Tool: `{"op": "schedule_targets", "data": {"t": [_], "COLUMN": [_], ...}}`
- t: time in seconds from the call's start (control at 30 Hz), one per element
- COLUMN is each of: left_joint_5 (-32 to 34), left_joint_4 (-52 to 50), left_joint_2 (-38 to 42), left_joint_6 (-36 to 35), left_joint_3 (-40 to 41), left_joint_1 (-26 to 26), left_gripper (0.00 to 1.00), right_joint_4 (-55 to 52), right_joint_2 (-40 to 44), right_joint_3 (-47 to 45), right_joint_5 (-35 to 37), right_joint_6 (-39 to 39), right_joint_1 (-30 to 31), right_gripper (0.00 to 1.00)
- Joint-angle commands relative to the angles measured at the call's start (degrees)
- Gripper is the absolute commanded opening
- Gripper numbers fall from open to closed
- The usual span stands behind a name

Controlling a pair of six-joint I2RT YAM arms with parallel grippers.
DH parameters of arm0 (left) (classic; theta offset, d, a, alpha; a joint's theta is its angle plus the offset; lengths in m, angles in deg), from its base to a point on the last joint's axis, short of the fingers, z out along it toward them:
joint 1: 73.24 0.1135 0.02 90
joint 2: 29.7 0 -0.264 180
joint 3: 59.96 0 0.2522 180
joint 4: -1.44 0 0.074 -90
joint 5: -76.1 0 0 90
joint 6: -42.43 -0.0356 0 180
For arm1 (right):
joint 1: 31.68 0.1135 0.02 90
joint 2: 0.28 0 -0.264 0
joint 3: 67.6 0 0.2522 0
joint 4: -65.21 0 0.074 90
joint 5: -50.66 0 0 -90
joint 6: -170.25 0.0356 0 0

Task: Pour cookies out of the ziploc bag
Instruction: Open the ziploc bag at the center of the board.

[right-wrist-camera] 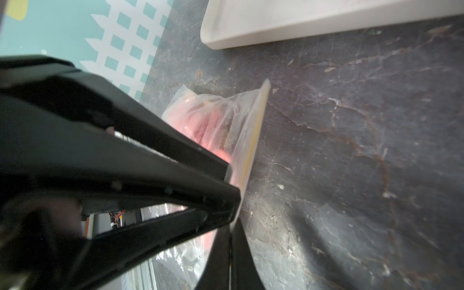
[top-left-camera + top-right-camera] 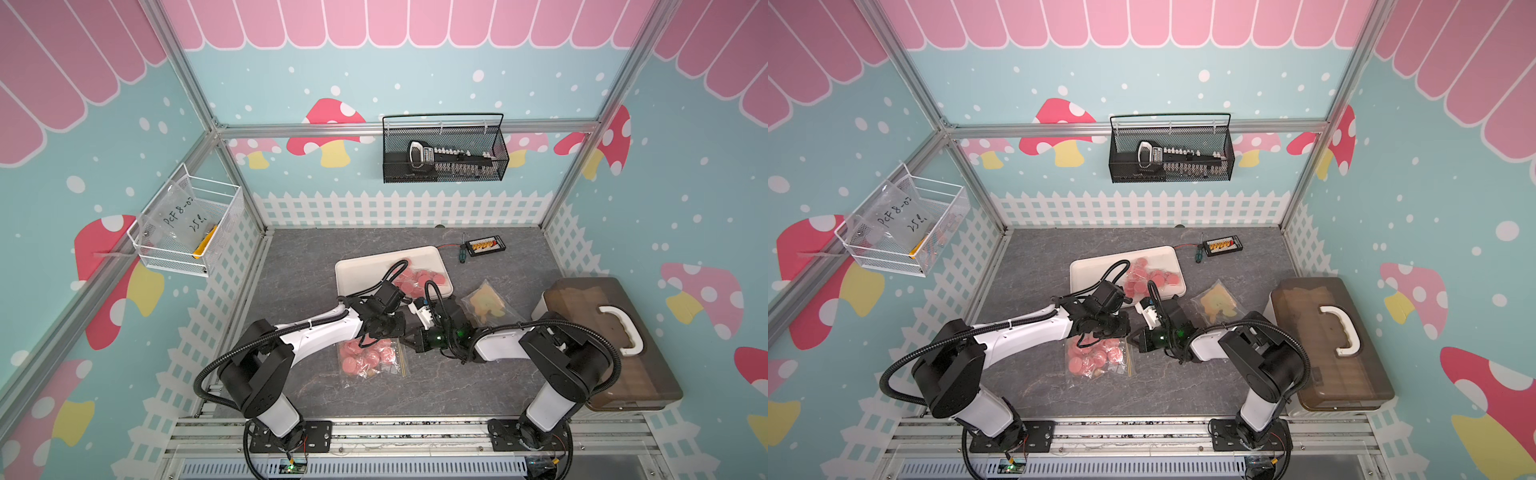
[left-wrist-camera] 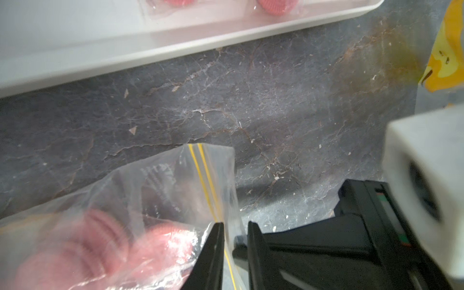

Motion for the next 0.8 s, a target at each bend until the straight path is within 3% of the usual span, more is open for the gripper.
{"op": "schedule_targets", "data": {"t": [0.0,0.2,0.77], "left_joint_5": [0.4,1.5,3.3], "left_joint_4": [-1.3,-2.2,-1.7], "left_joint_2": [1.2,1.5,-1.7], "left_joint_6": [0.7,0.9,1.2], "left_joint_3": [0.5,1.2,0.1], "left_joint_1": [-0.5,-0.9,-1.1], "left_gripper": [0.23,0.19,0.20], "right_joint_4": [1.0,0.1,-1.2], "right_joint_2": [-0.2,-0.7,0.3], "right_joint_3": [0.5,0.8,1.3], "right_joint_5": [0.3,0.8,0.8], "right_joint_6": [0.2,0.3,-0.3], "right_joint_1": [0.6,0.6,0.8], "right_gripper": [0.00,0.00,0.00]}}
